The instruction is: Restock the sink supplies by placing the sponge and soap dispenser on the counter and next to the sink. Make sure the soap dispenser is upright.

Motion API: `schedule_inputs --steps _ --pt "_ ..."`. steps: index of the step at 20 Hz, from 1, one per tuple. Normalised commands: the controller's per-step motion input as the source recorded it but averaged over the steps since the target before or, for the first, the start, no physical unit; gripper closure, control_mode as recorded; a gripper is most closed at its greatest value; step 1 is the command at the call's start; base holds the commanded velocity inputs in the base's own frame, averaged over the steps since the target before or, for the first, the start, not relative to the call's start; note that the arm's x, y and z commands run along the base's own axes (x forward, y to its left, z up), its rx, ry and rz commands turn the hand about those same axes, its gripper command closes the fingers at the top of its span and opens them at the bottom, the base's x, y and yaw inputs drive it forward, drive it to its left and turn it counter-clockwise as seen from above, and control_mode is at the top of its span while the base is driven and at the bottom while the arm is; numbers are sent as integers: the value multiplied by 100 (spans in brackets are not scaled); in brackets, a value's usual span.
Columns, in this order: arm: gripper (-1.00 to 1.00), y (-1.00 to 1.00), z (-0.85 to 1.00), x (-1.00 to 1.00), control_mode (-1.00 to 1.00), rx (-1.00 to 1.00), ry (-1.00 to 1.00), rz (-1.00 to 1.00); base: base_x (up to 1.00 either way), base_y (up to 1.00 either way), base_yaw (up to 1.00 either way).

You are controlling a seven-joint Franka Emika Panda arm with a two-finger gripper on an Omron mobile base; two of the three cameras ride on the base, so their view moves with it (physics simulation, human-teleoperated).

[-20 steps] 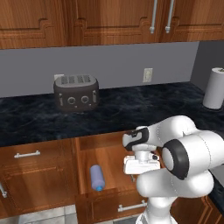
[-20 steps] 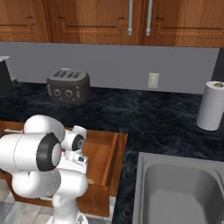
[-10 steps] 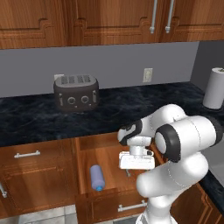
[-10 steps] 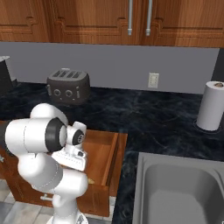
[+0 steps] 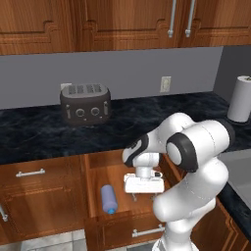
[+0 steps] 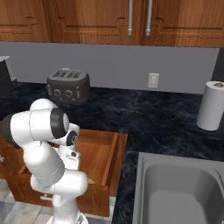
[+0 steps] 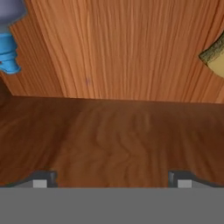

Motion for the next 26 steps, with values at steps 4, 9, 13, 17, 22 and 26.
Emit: schedule_inputs --steps 4,9,13,17,22,26 --pt "-100 33 -13 0 -100 -2 0 0 0 0 0" --pt "-100 38 -19 0 -100 -3 0 0 0 0 0" --pt "-100 36 -2 0 -100 -2 -14 0 0 0 0" --pt "-100 34 -6 0 -100 -1 -14 0 0 0 0" --pt "-100 24 -16 0 -100 0 -9 0 0 0 0" --pt "-100 8 -15 8 -100 0 -9 -3 0 0 0"
